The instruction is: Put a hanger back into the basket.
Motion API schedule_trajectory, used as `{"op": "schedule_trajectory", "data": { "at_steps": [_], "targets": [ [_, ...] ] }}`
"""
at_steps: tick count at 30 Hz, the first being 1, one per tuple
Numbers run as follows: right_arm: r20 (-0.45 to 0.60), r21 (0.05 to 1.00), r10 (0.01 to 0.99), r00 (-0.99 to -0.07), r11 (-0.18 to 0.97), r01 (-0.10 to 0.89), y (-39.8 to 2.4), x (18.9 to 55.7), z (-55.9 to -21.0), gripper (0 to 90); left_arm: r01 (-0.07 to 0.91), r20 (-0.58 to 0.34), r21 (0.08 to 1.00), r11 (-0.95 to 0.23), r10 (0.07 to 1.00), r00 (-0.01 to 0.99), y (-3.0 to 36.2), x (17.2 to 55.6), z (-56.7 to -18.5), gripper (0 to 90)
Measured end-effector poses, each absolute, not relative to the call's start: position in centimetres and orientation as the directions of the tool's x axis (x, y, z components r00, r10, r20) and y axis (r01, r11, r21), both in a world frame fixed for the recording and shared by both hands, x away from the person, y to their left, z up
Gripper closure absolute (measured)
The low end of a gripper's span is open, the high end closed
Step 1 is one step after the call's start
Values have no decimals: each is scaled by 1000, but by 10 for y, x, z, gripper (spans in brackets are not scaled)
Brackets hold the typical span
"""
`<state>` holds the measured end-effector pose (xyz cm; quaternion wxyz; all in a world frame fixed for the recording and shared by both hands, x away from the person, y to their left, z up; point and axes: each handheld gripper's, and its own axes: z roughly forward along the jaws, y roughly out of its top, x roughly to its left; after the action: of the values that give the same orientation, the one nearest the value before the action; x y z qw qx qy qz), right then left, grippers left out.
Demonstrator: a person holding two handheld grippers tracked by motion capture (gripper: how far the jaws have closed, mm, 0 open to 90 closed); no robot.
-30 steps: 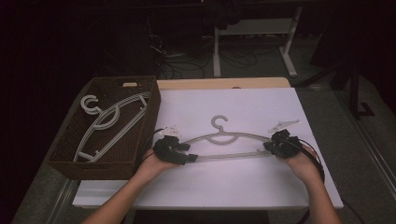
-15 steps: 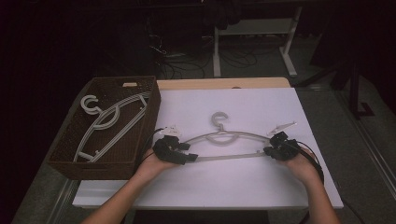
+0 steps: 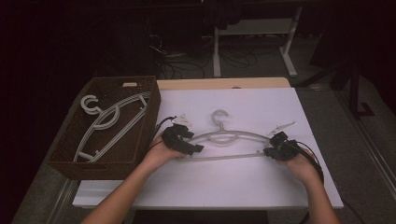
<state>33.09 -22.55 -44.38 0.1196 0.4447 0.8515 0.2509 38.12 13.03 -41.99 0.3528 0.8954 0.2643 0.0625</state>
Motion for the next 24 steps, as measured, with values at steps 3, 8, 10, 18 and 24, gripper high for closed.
{"op": "schedule_trajectory", "data": {
  "at_steps": [3, 8, 10, 18, 24],
  "targets": [
    [25, 537, 817, -576, 476, 697, -226, 331, -444, 893, 422, -17, 638, -645, 536, 844, 124, 395, -426, 299],
    [27, 535, 816, -577, 475, 698, -227, 331, -444, 893, 399, 4, 611, -684, 507, 862, 113, 410, -435, 387],
    [29, 535, 817, -576, 474, 699, -227, 331, -444, 893, 384, 24, 594, -707, 493, 870, 109, 414, -437, 426],
    [28, 522, 815, -579, 482, 704, -227, 331, -446, 893, 345, 45, 573, -743, 449, 893, 99, 421, -443, 604],
    [20, 520, 815, -580, 487, 702, -227, 332, -447, 893, 321, 58, 563, -762, 424, 904, 96, 420, -444, 752]
  ]
}}
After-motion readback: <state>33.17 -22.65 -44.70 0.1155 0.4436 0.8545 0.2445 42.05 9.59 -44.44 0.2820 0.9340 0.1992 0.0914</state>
